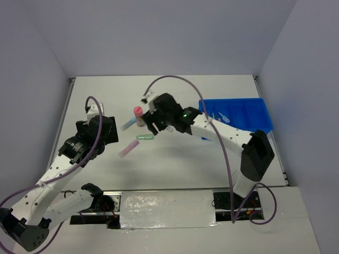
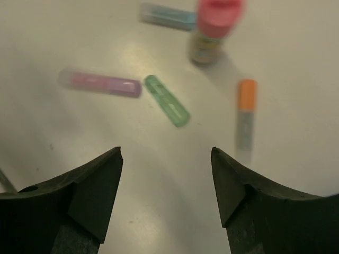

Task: Sort the stationery into containers
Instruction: Pick up the stationery from the center of the board.

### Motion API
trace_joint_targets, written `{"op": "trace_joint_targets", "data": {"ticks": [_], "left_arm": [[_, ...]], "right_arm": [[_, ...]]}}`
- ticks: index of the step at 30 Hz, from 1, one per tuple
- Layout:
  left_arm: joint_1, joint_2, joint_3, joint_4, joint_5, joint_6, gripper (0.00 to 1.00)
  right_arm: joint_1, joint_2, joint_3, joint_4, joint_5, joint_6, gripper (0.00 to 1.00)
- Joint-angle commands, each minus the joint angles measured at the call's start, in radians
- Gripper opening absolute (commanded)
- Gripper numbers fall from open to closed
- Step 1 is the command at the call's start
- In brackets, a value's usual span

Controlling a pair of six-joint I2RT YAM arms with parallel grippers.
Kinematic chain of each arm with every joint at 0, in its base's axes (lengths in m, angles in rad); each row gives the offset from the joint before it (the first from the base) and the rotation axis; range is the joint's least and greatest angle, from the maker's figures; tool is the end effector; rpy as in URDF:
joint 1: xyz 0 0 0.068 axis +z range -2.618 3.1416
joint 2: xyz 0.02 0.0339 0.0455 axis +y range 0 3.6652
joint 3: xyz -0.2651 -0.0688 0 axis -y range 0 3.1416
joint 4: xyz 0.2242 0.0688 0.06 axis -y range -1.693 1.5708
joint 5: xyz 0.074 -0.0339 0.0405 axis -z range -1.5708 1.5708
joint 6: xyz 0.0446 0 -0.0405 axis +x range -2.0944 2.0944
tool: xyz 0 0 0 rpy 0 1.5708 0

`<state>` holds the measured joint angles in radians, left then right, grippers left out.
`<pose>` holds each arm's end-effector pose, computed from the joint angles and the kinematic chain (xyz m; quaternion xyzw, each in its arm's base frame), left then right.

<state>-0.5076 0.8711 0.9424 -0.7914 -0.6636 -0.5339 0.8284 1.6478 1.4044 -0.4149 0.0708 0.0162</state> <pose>0.1450 -0.0492 0.3202 -0.1457 0.8594 0.0633 0.4860 0.2499 0.2677 0.3095 -0.3401 0.8303 0.1515 0.4146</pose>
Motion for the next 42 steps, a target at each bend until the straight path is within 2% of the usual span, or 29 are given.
{"op": "trace_joint_targets", "data": {"ticks": [1,4,9,17,20,23,25,27,28,32,38,42], "left_arm": [[0.012,-0.027,0.019,0.011,-0.031,-0.015,0.99],[0.012,-0.04,0.015,0.024,-0.013,-0.005,0.99],[0.014,-0.041,0.015,0.024,-0.01,-0.003,0.99],[0.014,-0.037,0.009,0.043,0.031,0.017,0.99],[0.014,-0.038,0.009,0.047,0.039,0.021,0.99],[0.014,-0.043,0.007,0.05,0.044,0.023,0.99],[0.014,-0.046,0.004,0.054,0.052,0.028,0.99],[0.014,-0.049,0.003,0.058,0.061,0.032,0.99],[0.014,-0.05,0.002,0.058,0.062,0.032,0.99],[0.014,-0.053,0.001,0.064,0.073,0.037,0.99],[0.014,-0.061,-0.001,0.066,0.076,0.038,0.99],[0.014,-0.069,-0.001,0.067,0.076,0.038,0.99]], "right_arm": [[0.049,0.126,0.033,0.076,-0.284,-0.296,0.74],[0.048,0.27,0.151,0.012,-0.374,-0.375,0.73],[0.048,0.455,0.353,-0.108,-0.335,-0.462,0.72],[0.048,0.573,0.361,-0.128,-0.241,-0.487,0.7],[0.048,0.583,0.337,-0.131,-0.23,-0.484,0.64],[0.048,0.575,0.303,-0.122,-0.233,-0.478,0.54],[0.048,0.573,0.291,-0.127,-0.24,-0.476,0.53],[0.046,0.573,0.278,-0.137,-0.243,-0.472,0.43],[0.048,0.569,0.263,-0.134,-0.24,-0.467,0.36],[0.048,0.473,0.173,-0.084,-0.239,-0.426,0.2],[0.038,0.17,-0.08,0.152,-0.166,-0.303,0.14],[-0.02,-0.054,-0.279,0.267,-0.195,-0.201,0.14]]}}
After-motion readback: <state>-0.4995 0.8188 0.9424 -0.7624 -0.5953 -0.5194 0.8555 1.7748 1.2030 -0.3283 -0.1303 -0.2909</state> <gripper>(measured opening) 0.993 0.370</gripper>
